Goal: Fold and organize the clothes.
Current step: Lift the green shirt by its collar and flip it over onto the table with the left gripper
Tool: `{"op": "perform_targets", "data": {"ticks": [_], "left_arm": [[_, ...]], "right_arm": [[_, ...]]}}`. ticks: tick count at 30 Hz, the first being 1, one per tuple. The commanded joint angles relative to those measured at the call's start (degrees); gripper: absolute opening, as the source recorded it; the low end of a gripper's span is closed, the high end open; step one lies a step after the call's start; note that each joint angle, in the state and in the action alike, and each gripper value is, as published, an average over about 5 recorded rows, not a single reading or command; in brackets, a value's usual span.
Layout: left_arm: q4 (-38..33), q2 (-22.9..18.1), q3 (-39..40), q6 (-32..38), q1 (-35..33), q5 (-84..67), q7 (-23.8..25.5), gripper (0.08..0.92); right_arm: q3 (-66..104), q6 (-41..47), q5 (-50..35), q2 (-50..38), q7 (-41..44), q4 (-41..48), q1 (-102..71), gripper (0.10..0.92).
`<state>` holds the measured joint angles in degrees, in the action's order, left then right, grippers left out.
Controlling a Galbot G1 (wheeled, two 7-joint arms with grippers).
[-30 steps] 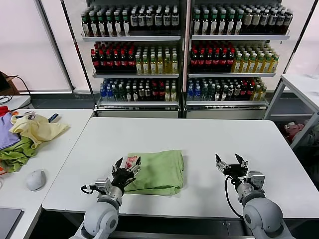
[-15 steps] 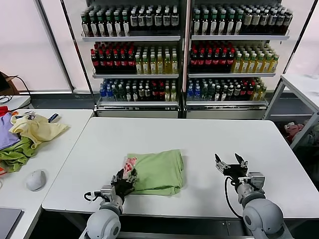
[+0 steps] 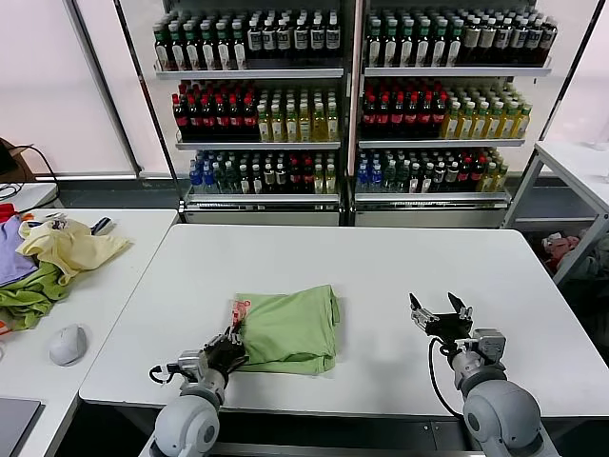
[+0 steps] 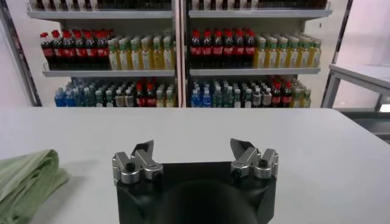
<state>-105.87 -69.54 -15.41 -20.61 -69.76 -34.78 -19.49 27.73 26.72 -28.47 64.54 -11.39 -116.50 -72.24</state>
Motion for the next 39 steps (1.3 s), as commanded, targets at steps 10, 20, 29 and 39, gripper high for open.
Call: {"op": "perform_targets", "data": {"ticks": [10,20,29,39], "left_arm": [[-9.6,12.2,-31.4,1.8,-2.9,-25.8,1.8,0.127],[-19.3,14.5,-25.6,0.4,-1.0,-23.2,1.2,0.127],[-3.8,1.8,7.2,2.8,5.7,7.4,6.3,0.127],[5.1,-8.1,21.1,1.7,15.0,15.3,4.4,0.127]], "right_arm": [[-1.6,-0.2,0.1,0.7,0.0,0.2,1.1,0.823],[-1.4,-0.2,0.2,1.2,0.1,-0.8,0.5,0.823],[0.4,-0.6,0.6,1.4,0.2,-2.1,-1.4,0.823],[2.7,-0.7,-0.2,1.0,0.3,-2.9,-2.0,0.823]]}}
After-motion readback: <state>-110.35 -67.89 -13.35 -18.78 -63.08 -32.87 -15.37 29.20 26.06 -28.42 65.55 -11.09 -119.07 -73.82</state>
